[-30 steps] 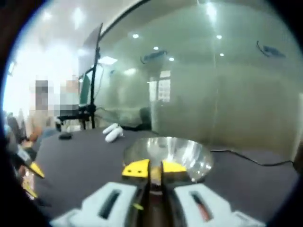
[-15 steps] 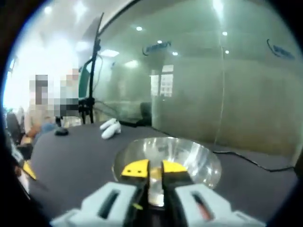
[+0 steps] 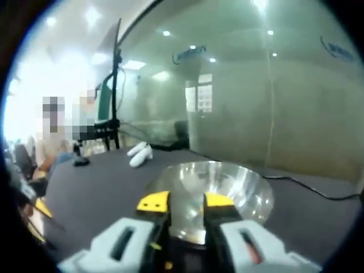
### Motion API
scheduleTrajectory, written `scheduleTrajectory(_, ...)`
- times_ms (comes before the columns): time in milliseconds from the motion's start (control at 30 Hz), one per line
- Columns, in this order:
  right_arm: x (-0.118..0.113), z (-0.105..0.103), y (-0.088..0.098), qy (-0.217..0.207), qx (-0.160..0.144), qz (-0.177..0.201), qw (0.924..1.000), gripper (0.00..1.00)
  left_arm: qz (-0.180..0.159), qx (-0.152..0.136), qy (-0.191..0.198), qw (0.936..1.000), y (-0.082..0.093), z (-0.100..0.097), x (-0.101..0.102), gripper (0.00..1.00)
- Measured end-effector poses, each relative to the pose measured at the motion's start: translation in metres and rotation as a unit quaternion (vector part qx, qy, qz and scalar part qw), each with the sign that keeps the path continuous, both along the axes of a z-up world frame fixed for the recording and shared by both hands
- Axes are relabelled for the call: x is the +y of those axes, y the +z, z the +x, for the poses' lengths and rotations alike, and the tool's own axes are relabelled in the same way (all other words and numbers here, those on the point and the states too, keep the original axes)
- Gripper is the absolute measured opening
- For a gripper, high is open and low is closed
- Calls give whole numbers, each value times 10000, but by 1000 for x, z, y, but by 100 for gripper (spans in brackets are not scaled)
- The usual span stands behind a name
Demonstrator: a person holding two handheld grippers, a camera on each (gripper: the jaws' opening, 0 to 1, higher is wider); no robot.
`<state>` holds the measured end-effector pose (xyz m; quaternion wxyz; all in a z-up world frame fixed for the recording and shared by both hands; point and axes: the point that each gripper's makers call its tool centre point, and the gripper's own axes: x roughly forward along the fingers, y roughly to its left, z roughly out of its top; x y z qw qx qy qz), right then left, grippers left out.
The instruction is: Pick up the QQ candy scattered on the table and place it into the stainless steel bowl on the table
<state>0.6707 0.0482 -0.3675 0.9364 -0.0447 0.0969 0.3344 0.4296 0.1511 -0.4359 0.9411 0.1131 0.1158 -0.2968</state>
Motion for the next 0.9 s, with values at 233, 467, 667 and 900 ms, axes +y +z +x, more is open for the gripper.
scheduleTrajectory(233, -1, -12, 6, 148, -53, 81, 9998, 22, 16, -11, -15, 10000, 1, -2, 0, 39)
scheduleTrajectory(467, -11, -44, -2, 374, -125, 107, 9992, 21, 45, -5, -41, 10000, -1, -3, -3, 39)
scheduleTrajectory(667, -26, -49, -8, 526, -230, 55, 9983, 21, 40, -42, -32, 10000, 1, -4, -3, 39)
scheduleTrajectory(900, -43, -83, -25, 623, -169, -5, 9979, 18, 2, -42, -18, 10000, -1, -4, -4, 39)
